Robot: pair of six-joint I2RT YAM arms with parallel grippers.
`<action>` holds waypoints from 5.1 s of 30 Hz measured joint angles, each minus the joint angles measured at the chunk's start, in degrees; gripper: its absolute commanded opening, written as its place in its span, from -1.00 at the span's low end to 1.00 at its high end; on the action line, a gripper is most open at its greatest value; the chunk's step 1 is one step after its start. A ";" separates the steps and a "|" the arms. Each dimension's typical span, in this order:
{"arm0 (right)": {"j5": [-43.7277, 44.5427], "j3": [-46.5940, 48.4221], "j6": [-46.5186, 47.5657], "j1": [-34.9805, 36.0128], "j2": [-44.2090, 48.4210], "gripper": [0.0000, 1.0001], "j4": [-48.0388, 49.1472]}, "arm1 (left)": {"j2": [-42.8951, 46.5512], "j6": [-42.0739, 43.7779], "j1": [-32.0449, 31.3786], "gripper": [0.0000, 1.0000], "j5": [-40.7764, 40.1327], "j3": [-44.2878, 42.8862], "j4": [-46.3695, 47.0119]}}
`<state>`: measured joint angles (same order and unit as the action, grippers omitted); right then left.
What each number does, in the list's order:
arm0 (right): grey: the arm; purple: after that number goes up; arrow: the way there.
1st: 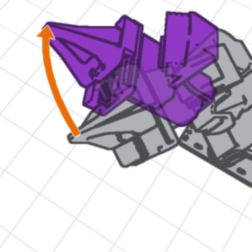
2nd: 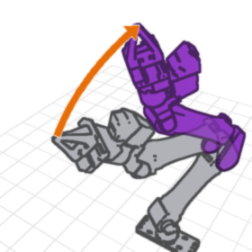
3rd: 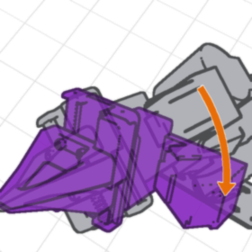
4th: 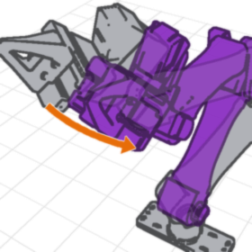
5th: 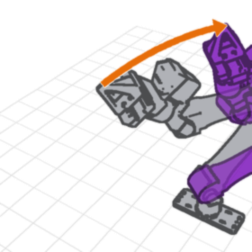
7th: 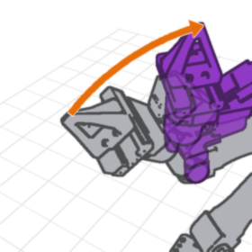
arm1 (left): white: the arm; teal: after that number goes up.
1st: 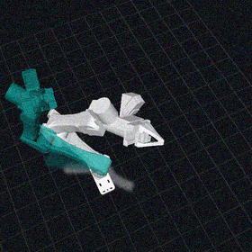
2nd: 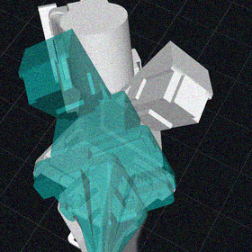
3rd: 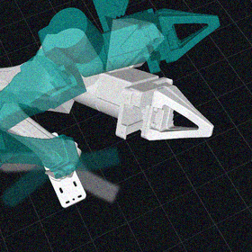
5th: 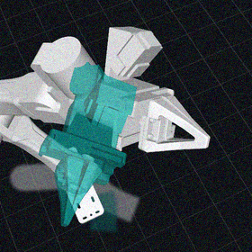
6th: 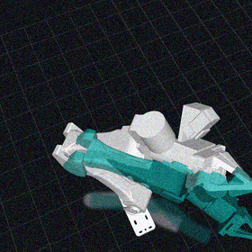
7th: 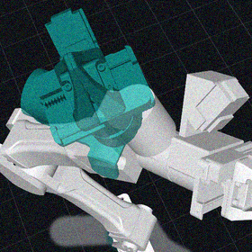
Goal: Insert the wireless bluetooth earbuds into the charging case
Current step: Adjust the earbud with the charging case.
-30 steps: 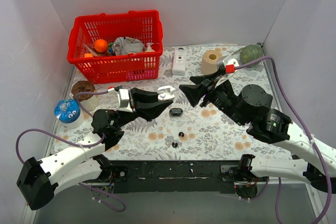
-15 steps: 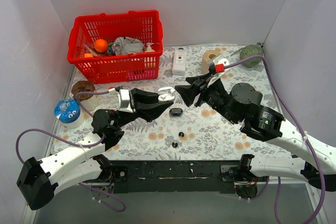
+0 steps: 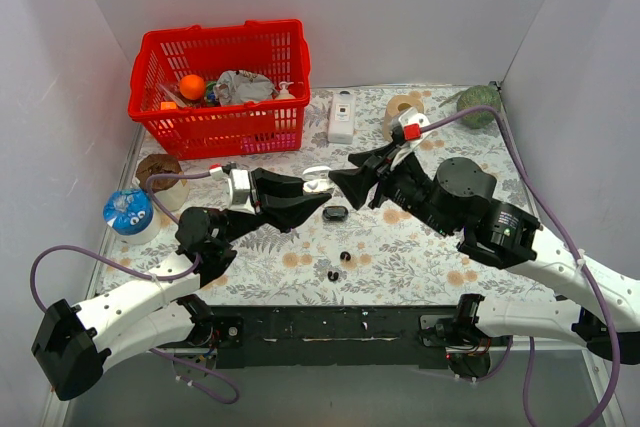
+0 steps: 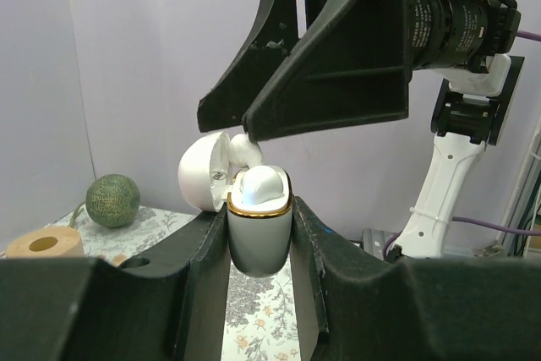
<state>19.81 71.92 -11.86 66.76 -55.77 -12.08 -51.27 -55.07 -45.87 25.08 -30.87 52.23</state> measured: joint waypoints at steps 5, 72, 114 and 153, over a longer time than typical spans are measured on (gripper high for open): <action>-0.48 -0.09 -0.35 0.00 0.13 0.25 -1.51 | 0.00 0.00 0.00 -1.00 -0.04 0.00 -0.15; 3.52 -1.53 -1.29 -0.15 5.95 0.26 -1.73 | -1.57 0.20 0.00 -1.00 -2.16 -1.57 -0.79; -2.16 -1.66 -0.26 -0.26 3.52 0.28 -0.50 | -1.90 -0.79 0.26 -1.00 -2.08 -1.44 2.23; 5.18 -1.64 -0.26 -0.26 3.80 0.25 -1.97 | -3.61 -4.28 0.26 -1.00 5.38 -1.44 3.96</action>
<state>24.99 70.28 -12.12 66.50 -51.96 -14.04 -54.87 -59.35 -45.60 30.46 -32.32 56.18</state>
